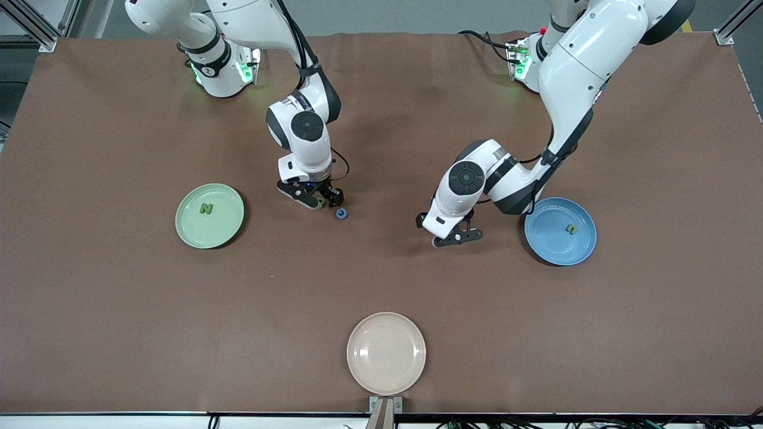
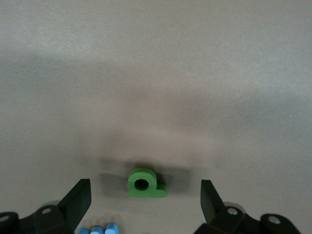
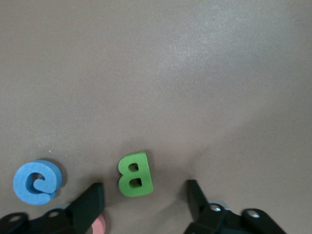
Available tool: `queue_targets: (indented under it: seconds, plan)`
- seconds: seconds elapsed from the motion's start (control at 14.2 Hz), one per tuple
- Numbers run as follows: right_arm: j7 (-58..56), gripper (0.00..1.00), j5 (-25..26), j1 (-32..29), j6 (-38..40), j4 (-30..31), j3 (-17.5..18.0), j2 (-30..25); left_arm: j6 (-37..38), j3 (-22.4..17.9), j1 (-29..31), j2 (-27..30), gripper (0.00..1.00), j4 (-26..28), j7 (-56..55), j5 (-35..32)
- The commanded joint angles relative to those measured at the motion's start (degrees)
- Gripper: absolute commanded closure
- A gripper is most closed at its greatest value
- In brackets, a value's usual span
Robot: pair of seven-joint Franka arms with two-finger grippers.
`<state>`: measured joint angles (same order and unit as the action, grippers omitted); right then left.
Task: Sort upper and lower case letters into plates
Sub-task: 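Grasp the green B with the right gripper while the left gripper grasps the a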
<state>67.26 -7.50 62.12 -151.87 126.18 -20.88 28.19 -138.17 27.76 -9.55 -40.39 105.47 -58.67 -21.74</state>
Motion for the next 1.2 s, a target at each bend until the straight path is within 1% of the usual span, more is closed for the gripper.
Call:
queue_targets:
  seconds: [0.0, 0.14, 0.28, 0.56, 0.7, 0.78, 0.92, 1.13]
  plan:
    - [0.5, 0.51, -0.5, -0.3, 1.0, 0.7, 0.6, -0.7, -1.4, -0.3, -0.4, -0.2, 0.15, 0.9, -1.5, -2.1]
    - [-1.2, 0.51, -0.5, -1.8, 1.0, 0.4, 0.7, -0.7, -1.4, -0.3, -0.4, -0.3, 0.23, 1.1, -1.5, -2.2]
    - [-1.3, 0.51, -0.6, -2.0, 0.7, -0.1, 0.7, -0.5, -1.4, -0.3, -0.5, -0.3, 0.29, 1.1, -1.5, -2.2]
    - [-1.3, 0.51, -0.6, -2.9, 0.4, -1.4, 0.8, -0.2, -1.4, -0.3, -0.8, -0.3, 0.45, 1.1, -1.5, -2.2]
    - [-1.4, 0.51, -0.6, -3.1, 0.4, -1.7, 0.8, -0.2, -1.4, -0.3, -0.8, -0.3, 0.49, 1.2, -1.5, -2.2]
    - [-1.4, 0.51, -0.6, -3.1, 0.4, -1.7, 0.8, -0.2, -1.4, -0.3, -0.8, -0.4, 0.54, 1.2, -1.5, -2.2]
    - [-1.4, 0.63, -0.6, -3.1, 0.4, -1.7, 0.8, -0.2, -1.6, -0.3, -0.8, -0.4, 0.6, 1.2, -1.5, -2.3]
    - [-1.4, 0.63, -0.6, -2.9, 0.7, -1.5, 0.9, -0.2, -1.6, -0.3, -0.8, -0.4, 0.68, 1.4, -1.5, -2.3]
